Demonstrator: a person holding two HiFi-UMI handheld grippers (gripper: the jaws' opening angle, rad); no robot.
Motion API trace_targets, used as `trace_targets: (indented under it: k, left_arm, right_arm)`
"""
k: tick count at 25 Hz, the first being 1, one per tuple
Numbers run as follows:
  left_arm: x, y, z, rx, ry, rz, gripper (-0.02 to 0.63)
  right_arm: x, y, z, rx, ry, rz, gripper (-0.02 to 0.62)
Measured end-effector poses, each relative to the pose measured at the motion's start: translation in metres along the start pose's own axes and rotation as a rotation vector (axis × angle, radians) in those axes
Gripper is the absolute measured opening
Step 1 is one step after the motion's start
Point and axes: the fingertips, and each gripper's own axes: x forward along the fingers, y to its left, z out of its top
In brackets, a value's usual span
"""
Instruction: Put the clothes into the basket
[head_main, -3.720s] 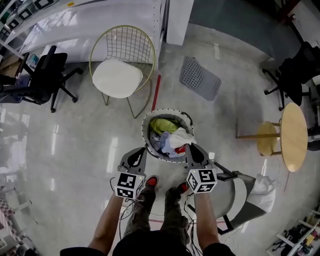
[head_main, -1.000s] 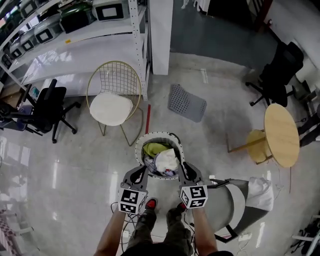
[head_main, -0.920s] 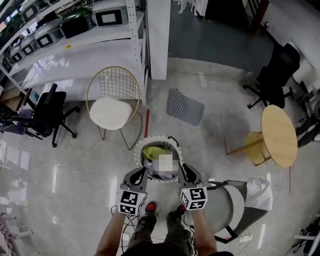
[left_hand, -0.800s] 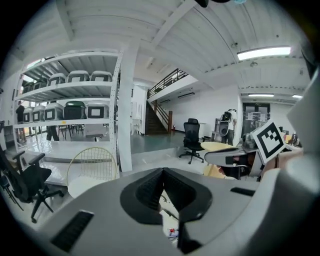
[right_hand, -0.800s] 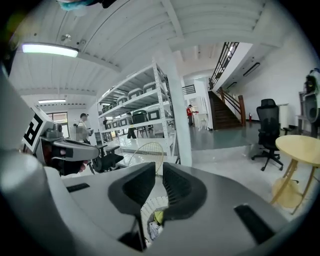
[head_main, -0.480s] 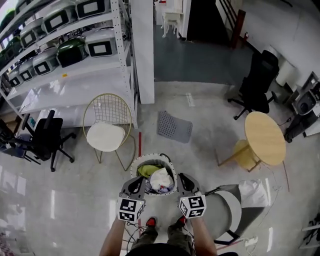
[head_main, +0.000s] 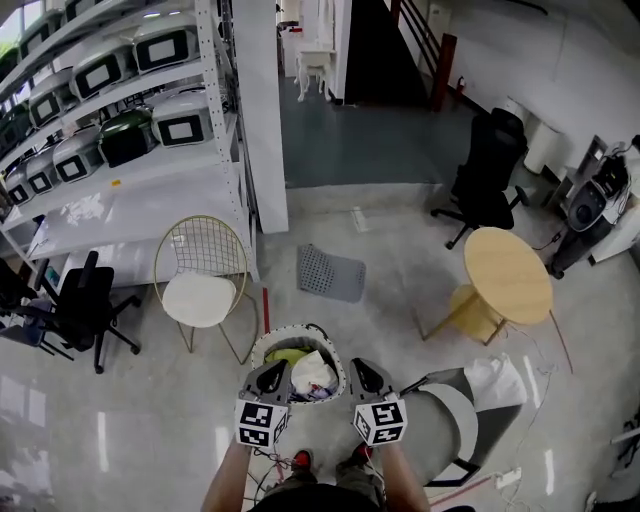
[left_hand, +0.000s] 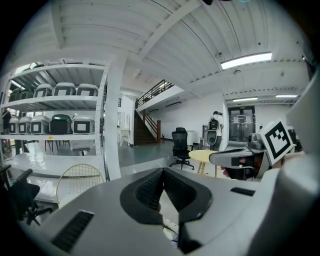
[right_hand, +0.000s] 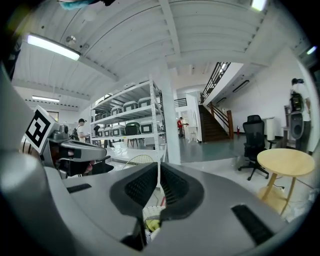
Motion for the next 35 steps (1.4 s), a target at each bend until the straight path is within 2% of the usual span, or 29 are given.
trace_targets:
  k: [7,22,29,35]
  left_arm:
    - [0.03,-0.047,0.007,0.038,0.008,-0.14,0.006]
    - [0.12,-0.235,0.005,0.111,0.06,-0.518,0.006]
    - [0.157,-0.321,-0.002,0.137,0.081,-0.659,0.006]
    - [0.19,-0.386,-0.016,0.154,0.126,-0.746,0.007]
  right_arm:
    - [-0.038,-0.045,-0.008,0.035,0.005,-0.146,0.038]
    - [-0.176,-0.199,-0.039,0.125,0.024,-0.539,0.038]
    - [-0.237,-0.262,-0.058,0.161,0.034,-0.685,0.038]
    - [-0.277,-0.316,-0.082,0.211,0.053,-0.778,0.04]
